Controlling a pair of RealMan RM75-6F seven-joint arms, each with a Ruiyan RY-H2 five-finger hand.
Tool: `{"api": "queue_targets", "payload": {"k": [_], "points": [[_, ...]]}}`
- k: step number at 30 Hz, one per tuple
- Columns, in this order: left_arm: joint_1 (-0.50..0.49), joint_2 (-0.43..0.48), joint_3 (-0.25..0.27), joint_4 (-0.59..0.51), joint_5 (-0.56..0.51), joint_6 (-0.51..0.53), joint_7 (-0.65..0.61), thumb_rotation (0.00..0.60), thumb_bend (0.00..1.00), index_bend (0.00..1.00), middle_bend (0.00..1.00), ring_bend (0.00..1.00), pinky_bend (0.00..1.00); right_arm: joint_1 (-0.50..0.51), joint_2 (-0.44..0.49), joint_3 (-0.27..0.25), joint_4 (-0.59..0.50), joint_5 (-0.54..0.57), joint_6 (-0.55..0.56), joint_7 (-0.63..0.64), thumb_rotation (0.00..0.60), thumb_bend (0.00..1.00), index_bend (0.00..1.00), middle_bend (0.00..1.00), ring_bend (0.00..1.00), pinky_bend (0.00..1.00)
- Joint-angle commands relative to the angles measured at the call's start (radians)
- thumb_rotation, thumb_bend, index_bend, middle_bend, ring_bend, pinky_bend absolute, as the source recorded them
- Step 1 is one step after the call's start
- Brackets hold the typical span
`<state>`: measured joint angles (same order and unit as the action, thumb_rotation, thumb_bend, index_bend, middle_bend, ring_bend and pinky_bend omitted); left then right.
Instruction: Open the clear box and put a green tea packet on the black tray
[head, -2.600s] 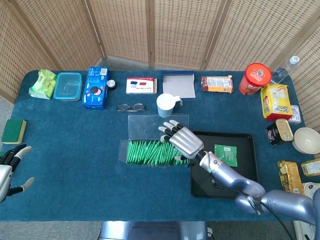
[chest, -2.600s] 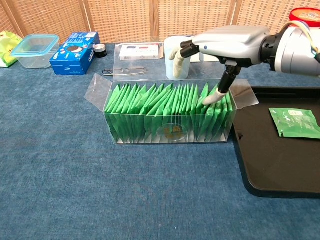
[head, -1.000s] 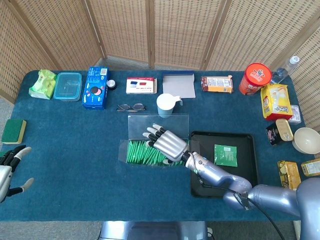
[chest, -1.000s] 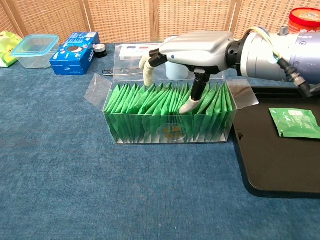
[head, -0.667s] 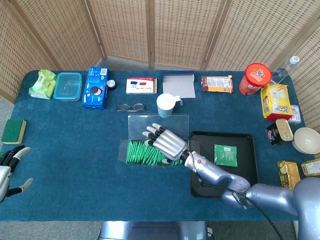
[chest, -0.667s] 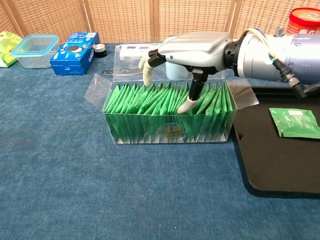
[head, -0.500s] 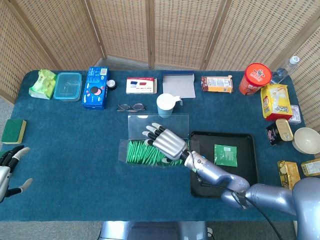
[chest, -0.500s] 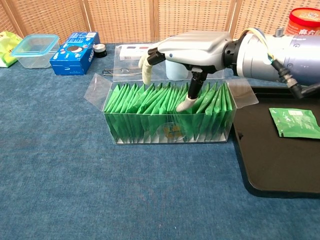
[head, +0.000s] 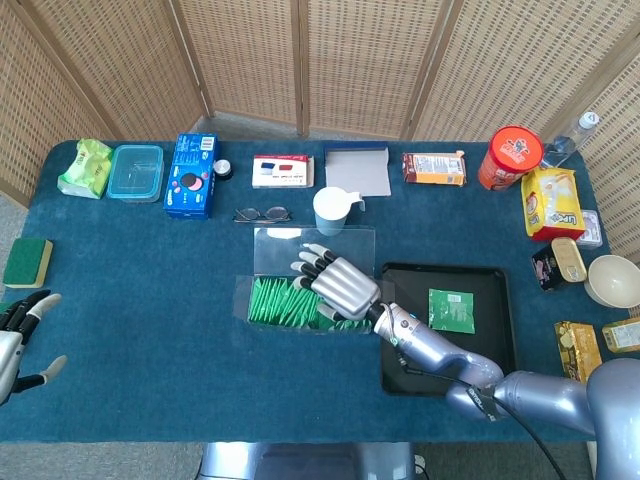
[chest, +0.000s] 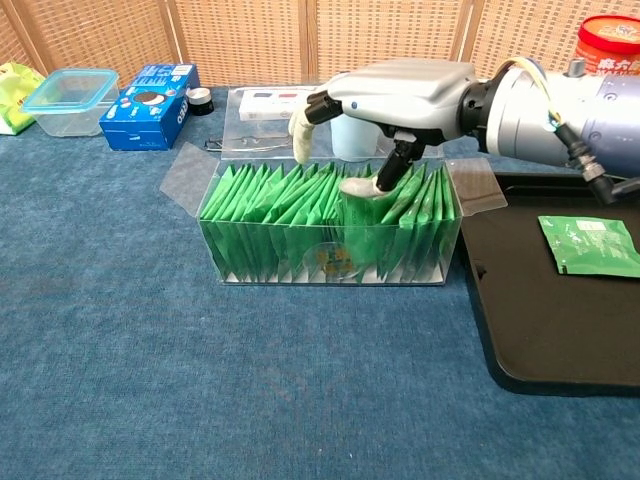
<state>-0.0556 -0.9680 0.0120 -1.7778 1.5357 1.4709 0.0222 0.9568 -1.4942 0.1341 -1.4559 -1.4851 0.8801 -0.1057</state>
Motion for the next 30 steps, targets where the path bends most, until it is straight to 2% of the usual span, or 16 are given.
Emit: {"api": "queue_targets", "payload": {"k": [1,9,22,30], "points": [[0.000,0.001,0.000,-0.001,0.000,0.000,0.000,0.600,0.20,0.13,0.13,0.16,0.24,-0.001,0.002,0.000,-0.002,0.000,0.001,0.001,0.600,0.43,0.35,0.21,0.13,0.10],[-0.001,0.001,-0.002,-0.002,-0.002,-0.001,0.004,0.600,0.20,0.13,0.13,0.16,0.24,-0.004,0.001,-0.005,0.000,-0.002,0.001,0.005,0.600,0.46,0.42,0.22,0.14,0.11],[-0.005,0.000,-0.005,0.000,-0.001,-0.003,0.005,0.600,0.20,0.14,0.13,0.16,0.24,-0.006,-0.004,-0.002,0.007,-0.001,0.004,0.012,0.600,0.47,0.49,0.24,0.16,0.11],[-0.003,0.000,-0.005,0.005,-0.003,0.001,0.000,0.600,0.20,0.13,0.13,0.15,0.24,-0.003,-0.018,0.004,0.017,0.001,0.007,0.016,0.600,0.47,0.60,0.27,0.19,0.13]]}}
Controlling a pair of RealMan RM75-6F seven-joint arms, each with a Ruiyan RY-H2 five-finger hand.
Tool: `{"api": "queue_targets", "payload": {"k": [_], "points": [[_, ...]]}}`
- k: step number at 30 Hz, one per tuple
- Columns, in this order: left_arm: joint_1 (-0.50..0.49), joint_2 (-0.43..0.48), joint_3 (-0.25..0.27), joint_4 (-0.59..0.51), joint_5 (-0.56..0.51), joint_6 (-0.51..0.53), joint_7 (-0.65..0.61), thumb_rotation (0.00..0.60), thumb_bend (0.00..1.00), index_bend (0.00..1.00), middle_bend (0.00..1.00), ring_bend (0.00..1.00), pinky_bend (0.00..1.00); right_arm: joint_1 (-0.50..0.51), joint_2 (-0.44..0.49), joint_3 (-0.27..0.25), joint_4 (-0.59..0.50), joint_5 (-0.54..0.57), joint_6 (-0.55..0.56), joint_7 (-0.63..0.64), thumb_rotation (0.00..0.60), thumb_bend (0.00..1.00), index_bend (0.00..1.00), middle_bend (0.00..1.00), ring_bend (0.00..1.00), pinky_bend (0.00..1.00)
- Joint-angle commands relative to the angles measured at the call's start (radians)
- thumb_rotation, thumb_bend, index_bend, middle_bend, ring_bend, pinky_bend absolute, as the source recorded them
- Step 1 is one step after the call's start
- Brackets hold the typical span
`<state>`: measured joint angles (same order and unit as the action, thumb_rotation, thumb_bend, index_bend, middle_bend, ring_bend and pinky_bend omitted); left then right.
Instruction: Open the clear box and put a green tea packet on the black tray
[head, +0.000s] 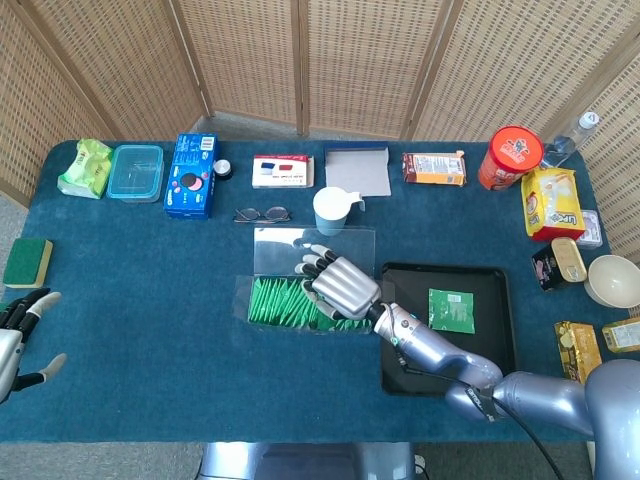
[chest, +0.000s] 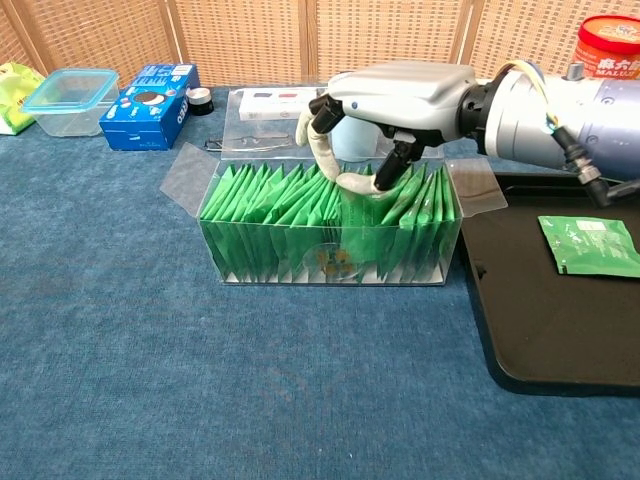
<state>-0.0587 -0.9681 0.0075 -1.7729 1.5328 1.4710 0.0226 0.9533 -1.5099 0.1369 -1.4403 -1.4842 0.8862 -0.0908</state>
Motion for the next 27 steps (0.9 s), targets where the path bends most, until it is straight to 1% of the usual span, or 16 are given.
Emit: {"api": "queue_targets", "payload": {"k": [1,9,27], "points": [[0.001,0.000,0.000,0.001,0.000,0.001,-0.001,0.600,0.20,0.13,0.13,0.15,0.24,0.001,-0.004,0.002,0.003,0.001,0.001,0.001,0.600,0.47,0.60,0.28,0.19,0.13],[0.002,-0.001,0.000,0.005,-0.001,0.003,-0.005,0.600,0.20,0.13,0.13,0.15,0.24,-0.002,-0.004,0.006,0.006,0.005,0.008,0.002,0.600,0.47,0.64,0.30,0.21,0.14],[0.001,-0.001,0.001,0.001,0.005,0.003,-0.003,0.600,0.20,0.13,0.13,0.15,0.24,-0.022,0.040,0.021,-0.029,0.003,0.047,0.023,0.600,0.48,0.65,0.30,0.22,0.14]]}}
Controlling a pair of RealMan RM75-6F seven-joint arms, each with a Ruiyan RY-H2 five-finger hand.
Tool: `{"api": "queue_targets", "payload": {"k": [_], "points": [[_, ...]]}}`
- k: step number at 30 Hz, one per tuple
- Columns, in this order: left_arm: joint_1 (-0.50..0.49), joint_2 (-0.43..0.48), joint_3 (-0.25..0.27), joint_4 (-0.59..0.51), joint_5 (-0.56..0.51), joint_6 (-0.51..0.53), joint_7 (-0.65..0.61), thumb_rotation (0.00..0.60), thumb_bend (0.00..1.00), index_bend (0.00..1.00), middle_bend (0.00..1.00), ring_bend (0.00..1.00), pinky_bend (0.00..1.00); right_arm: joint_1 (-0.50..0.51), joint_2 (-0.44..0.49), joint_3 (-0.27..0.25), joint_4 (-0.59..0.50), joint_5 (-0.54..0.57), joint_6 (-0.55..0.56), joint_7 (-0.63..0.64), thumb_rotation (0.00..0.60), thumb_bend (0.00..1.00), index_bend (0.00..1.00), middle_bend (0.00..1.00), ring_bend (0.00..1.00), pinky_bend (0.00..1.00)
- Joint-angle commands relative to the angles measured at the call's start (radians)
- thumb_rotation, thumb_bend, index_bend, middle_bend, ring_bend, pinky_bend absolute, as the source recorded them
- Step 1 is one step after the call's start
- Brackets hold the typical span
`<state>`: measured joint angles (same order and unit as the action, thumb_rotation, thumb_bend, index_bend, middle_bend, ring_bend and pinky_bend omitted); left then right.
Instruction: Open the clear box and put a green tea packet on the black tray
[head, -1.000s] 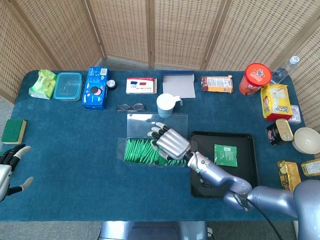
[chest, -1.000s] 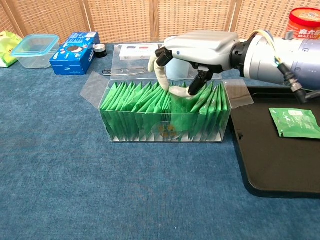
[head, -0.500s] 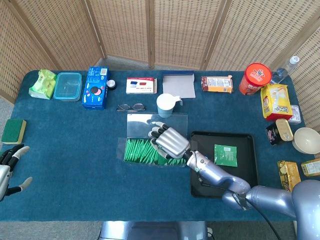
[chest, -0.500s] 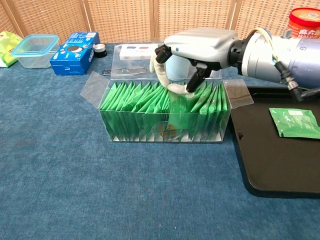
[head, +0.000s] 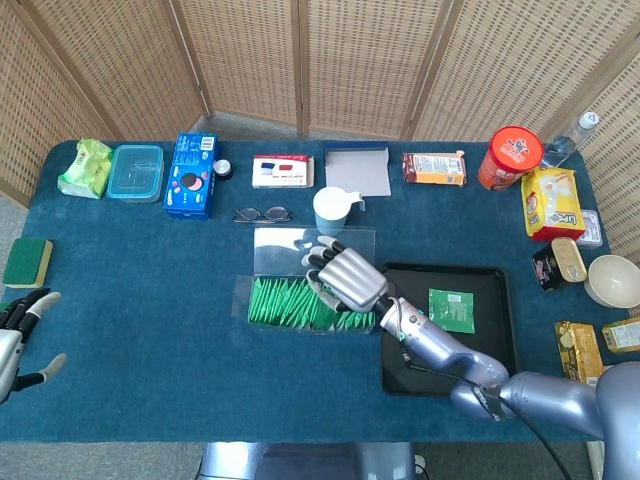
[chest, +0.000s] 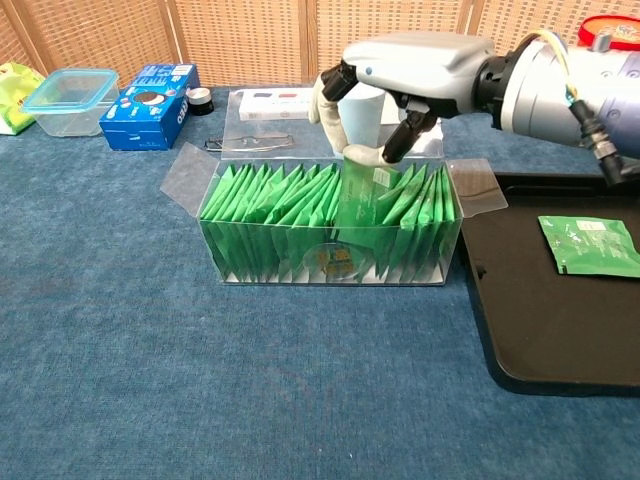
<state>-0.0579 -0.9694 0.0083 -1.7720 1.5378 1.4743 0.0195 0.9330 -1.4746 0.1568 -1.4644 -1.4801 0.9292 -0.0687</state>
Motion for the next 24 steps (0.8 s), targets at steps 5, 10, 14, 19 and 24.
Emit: {"api": "queue_targets", "payload": {"k": [5,10,14,19,24], "points": [[0.000,0.000,-0.001,-0.001,0.001,0.003,-0.001,0.600,0.20,0.14,0.13,0.15,0.24,-0.013,0.035,0.008,-0.038,-0.008,0.027,0.004,0.600,0.48,0.65,0.30,0.22,0.14],[-0.001,-0.005,0.000,0.000,0.004,0.001,-0.002,0.600,0.20,0.13,0.13,0.15,0.24,-0.044,0.106,0.027,-0.102,-0.004,0.074,0.022,0.600,0.48,0.65,0.30,0.22,0.14],[-0.001,-0.008,0.001,0.001,0.004,-0.001,-0.003,0.600,0.20,0.13,0.13,0.15,0.24,-0.069,0.157,0.033,-0.144,-0.001,0.102,0.035,0.600,0.48,0.65,0.30,0.22,0.14],[0.000,-0.008,0.001,-0.003,0.009,0.004,-0.001,0.600,0.20,0.13,0.13,0.15,0.24,-0.105,0.217,0.039,-0.191,0.001,0.141,0.047,0.600,0.48,0.64,0.31,0.22,0.14],[0.002,-0.006,0.002,-0.009,0.012,0.008,0.001,0.600,0.20,0.13,0.13,0.15,0.24,-0.147,0.273,0.036,-0.221,0.004,0.179,0.054,0.600,0.48,0.64,0.31,0.22,0.14]]}}
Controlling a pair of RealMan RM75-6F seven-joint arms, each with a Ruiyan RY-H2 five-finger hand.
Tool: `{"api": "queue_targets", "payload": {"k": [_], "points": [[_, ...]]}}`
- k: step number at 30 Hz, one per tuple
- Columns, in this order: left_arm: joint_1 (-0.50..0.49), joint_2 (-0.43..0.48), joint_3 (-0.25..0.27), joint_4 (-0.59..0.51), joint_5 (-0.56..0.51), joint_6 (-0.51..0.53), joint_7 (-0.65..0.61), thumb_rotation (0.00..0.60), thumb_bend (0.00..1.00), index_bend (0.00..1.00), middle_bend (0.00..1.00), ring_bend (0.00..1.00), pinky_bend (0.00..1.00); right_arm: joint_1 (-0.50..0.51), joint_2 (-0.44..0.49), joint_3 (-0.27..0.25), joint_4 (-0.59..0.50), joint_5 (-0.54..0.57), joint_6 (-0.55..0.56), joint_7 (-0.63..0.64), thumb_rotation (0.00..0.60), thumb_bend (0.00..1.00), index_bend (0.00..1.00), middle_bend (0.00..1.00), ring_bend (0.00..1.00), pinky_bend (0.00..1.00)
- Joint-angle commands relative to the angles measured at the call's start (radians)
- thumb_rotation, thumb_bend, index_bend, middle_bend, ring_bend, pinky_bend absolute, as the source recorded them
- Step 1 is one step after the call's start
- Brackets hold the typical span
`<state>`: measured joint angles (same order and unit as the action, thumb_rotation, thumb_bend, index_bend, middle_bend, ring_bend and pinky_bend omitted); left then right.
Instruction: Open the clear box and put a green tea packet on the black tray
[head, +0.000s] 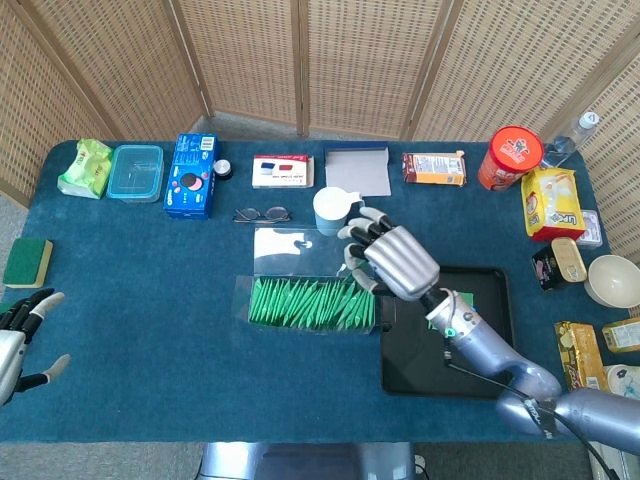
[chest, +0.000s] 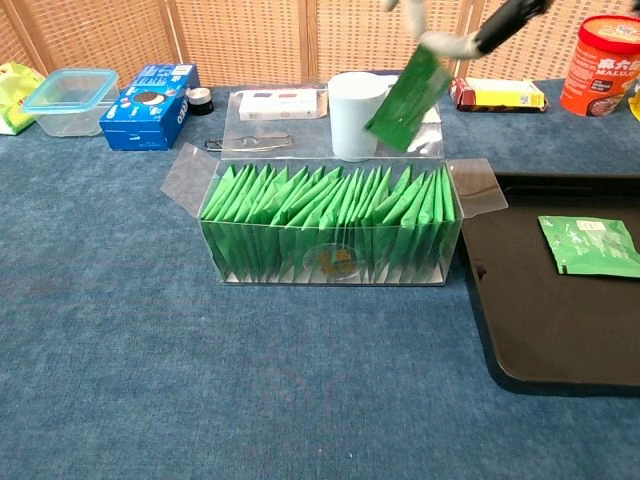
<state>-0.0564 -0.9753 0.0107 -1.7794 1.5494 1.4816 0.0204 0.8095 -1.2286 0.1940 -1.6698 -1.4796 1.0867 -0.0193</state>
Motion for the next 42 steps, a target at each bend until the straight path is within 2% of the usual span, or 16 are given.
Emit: {"api": "queue_targets", "payload": {"k": [1,12,28,37,42], "points": [[0.000,0.001,0.000,-0.003,0.000,0.001,0.000,0.600,0.20,0.13,0.13,0.15,0.24,-0.034,0.038,-0.002,-0.022,0.004,0.032,0.007,0.600,0.48,0.64,0.31,0.22,0.14],[0.000,0.007,-0.002,-0.016,0.014,0.012,0.005,0.600,0.20,0.13,0.13,0.15,0.24,-0.155,0.143,-0.037,-0.046,0.022,0.106,0.030,0.600,0.48,0.64,0.31,0.22,0.14],[0.003,0.022,0.001,-0.047,0.031,0.023,0.028,0.600,0.20,0.13,0.13,0.15,0.24,-0.304,0.191,-0.098,0.021,0.042,0.161,0.100,0.600,0.48,0.62,0.31,0.22,0.14],[0.006,0.030,0.001,-0.062,0.036,0.030,0.040,0.600,0.20,0.13,0.13,0.15,0.24,-0.339,0.183,-0.120,0.058,0.022,0.155,0.132,0.600,0.48,0.48,0.27,0.19,0.13],[0.013,0.033,0.005,-0.067,0.038,0.037,0.042,0.600,0.20,0.13,0.13,0.15,0.24,-0.345,0.178,-0.122,0.065,0.010,0.144,0.141,0.600,0.47,0.34,0.22,0.15,0.12]]}}
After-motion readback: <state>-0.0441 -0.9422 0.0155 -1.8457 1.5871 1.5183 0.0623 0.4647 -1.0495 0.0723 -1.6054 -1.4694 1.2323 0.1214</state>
